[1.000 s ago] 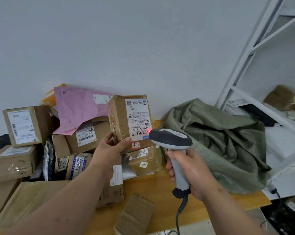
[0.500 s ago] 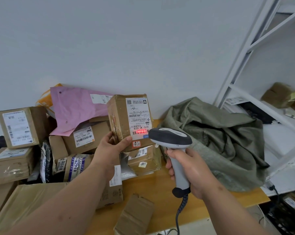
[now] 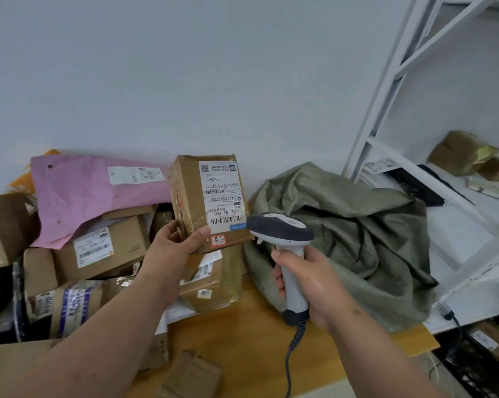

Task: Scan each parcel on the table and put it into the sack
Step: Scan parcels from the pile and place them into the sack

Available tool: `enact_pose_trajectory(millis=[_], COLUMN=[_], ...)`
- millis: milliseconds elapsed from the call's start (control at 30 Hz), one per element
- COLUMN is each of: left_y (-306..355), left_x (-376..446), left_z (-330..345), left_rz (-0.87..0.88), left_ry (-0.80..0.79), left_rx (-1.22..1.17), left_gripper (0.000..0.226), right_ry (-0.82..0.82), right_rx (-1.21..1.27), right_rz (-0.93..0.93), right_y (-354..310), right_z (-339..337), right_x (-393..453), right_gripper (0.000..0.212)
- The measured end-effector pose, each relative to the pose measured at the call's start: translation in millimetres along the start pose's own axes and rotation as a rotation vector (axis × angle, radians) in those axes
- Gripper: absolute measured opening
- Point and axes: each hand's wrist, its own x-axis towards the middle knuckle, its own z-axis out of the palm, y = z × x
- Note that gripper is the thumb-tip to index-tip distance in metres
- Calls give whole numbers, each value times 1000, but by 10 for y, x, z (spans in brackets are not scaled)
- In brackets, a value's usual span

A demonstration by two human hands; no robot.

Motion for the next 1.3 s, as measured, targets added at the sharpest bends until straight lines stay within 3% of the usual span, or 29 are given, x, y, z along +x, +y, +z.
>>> enact_pose_trajectory(millis=[67,167,333,467,567,633,833,1000,1300], left_y=[5,0,41,15,-141,-264,-553,-569,-342], left_x=[57,189,502,753,942,1028,1182,1123,880], left_z=[264,738,1510,2086,2376,2514,2685,2560,1588], left_rz=[4,2,-85,-221,-255,-264,-248,-180,-26], left_ry=[-3,8,12,-112,-114,-122,-83,-19,189], left_rx=[-2,48,247,306,443,547,761,743,727], left_gripper=[116,100,116,81,48,40,41,51,45], right_ry=[55,109,195,219,248,266,301,269,204], right_rx=[8,52,145,225,217,176,96,35,-145], right_rz=[-7,-17,-21,43,90,124,257,338,156], right_y=[-38,-106,-219,-279,-229,-143,129,288,142], right_z=[-223,-618,-1196,-1529,-1739,-1844,-1922,-1911,-1490], right_x=[175,471,965,1327,1558,1682,1959,2042,1769], right_gripper=[9,9,14,19,18,22,34,30,15])
